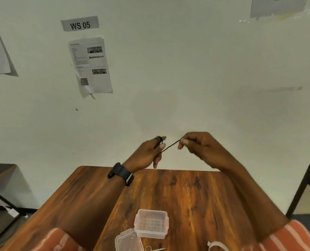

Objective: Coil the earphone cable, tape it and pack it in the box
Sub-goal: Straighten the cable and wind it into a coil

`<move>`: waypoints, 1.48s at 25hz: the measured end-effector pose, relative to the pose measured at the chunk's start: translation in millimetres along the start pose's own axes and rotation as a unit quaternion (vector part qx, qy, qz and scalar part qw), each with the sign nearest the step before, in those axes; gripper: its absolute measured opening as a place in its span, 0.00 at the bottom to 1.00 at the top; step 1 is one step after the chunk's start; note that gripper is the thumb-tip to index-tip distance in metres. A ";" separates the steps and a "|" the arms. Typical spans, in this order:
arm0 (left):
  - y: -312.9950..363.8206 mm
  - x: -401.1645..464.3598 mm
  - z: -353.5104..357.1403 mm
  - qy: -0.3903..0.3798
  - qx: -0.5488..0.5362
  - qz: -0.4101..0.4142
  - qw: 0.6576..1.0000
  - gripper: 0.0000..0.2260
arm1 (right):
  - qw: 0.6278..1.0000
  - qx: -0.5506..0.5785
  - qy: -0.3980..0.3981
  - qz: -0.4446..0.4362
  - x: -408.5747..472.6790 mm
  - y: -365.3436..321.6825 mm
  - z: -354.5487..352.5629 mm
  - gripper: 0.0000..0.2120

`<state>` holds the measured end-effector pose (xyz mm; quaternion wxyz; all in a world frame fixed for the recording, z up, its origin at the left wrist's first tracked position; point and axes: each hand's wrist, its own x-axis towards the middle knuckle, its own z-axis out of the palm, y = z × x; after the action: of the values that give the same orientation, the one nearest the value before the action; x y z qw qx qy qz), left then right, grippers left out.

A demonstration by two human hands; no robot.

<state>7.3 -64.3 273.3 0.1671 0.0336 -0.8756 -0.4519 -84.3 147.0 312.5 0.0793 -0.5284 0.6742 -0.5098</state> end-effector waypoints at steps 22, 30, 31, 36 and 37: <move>-11.5 -23.5 55.9 -0.004 -0.364 -0.042 0.930 0.23 | 0.970 -0.240 -0.034 0.009 16.2 14.6 11.5 0.07; -10.0 -18.0 51.9 -0.134 -0.674 -0.059 0.724 0.18 | 0.935 0.295 0.063 0.188 12.2 57.0 69.5 0.10; -14.0 -14.6 50.5 -0.125 -0.683 -0.065 0.717 0.18 | 0.917 0.328 0.064 0.220 12.3 57.6 76.2 0.10; -35.7 -4.9 42.2 -0.101 -0.664 -0.111 0.732 0.17 | 0.865 0.402 0.027 0.299 17.0 61.9 78.1 0.19; -41.0 -4.7 41.8 -0.106 -0.660 -0.119 0.734 0.17 | 0.872 0.388 -0.005 0.298 16.6 62.4 78.0 0.18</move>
<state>-5.5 -54.8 216.7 -0.0015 -0.0292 -0.3584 -0.9331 -80.4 81.9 235.1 0.4294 -0.2311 0.5473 -0.6802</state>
